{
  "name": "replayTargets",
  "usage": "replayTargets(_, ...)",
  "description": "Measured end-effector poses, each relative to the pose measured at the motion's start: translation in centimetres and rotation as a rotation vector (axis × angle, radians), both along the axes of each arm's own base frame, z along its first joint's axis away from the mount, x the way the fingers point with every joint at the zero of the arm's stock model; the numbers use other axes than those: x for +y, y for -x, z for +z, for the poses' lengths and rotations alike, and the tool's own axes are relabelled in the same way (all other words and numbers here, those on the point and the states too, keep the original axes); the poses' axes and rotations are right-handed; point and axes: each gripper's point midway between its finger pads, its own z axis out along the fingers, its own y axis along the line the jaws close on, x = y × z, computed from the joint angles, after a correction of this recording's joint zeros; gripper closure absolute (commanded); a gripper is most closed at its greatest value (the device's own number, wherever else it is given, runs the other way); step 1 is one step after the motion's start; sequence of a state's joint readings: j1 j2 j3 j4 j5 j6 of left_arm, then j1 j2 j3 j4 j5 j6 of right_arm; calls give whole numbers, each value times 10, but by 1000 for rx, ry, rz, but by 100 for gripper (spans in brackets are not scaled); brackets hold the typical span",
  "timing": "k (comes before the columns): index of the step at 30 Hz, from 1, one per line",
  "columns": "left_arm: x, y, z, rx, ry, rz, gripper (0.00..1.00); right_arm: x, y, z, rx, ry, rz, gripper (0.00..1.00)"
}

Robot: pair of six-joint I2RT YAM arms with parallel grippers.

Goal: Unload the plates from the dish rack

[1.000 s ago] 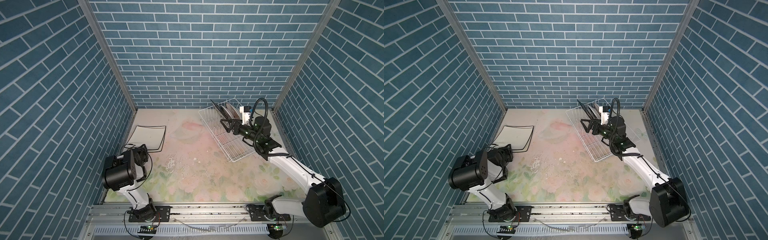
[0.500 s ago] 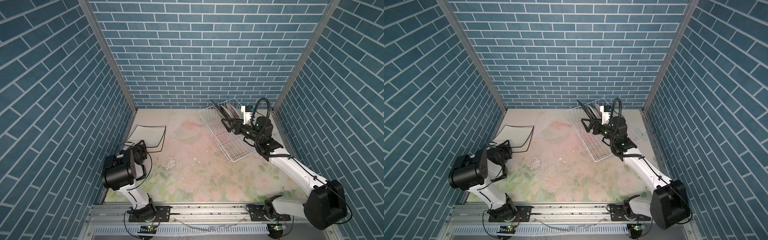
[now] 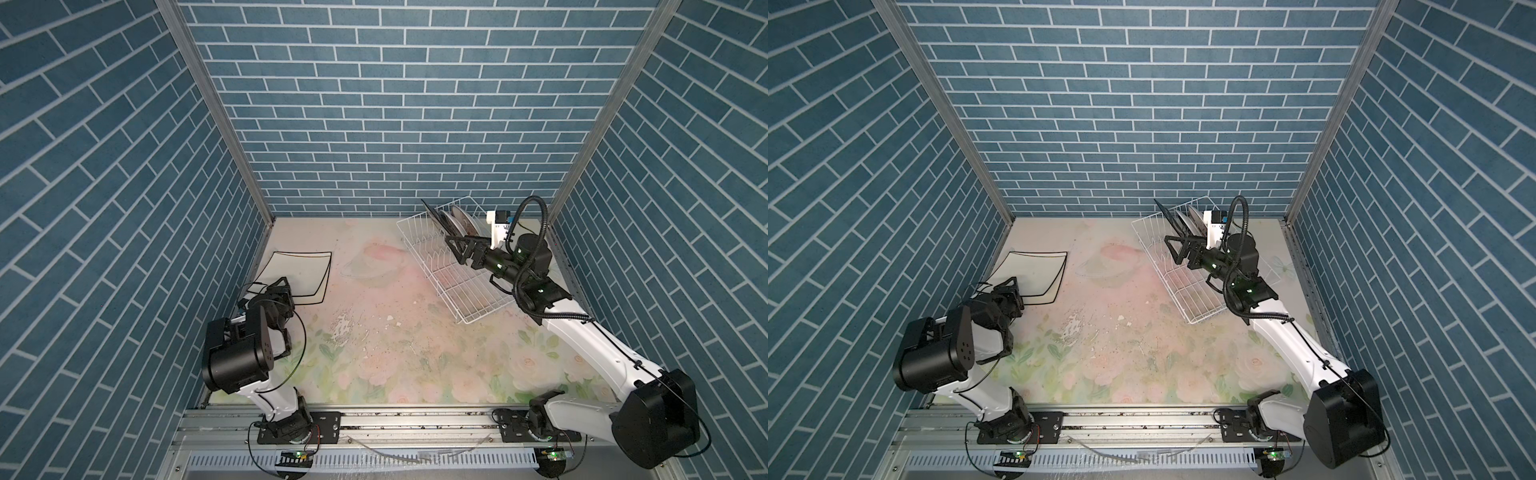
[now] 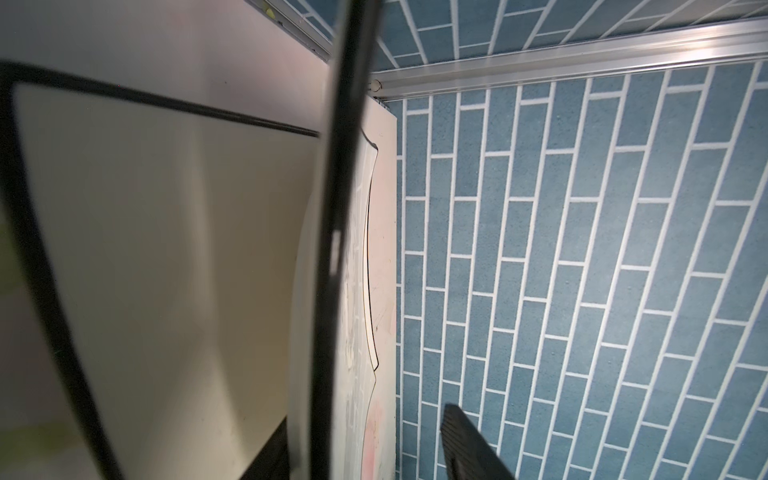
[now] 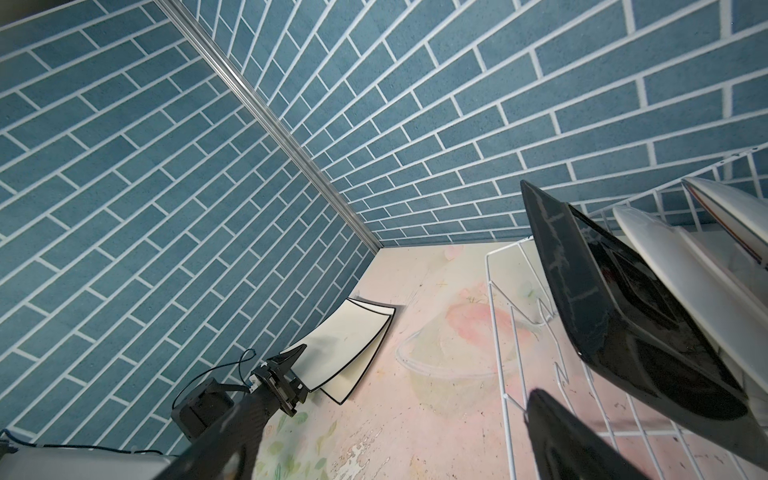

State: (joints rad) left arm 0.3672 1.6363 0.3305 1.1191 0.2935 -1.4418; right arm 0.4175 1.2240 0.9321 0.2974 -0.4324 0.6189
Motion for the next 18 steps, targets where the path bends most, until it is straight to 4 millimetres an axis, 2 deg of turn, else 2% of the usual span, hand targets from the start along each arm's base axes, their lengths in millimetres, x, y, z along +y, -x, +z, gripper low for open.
replayTargets(18,-4,20,-3,148,-34,-9,20,-4,5,4,-11,7,-7,1)
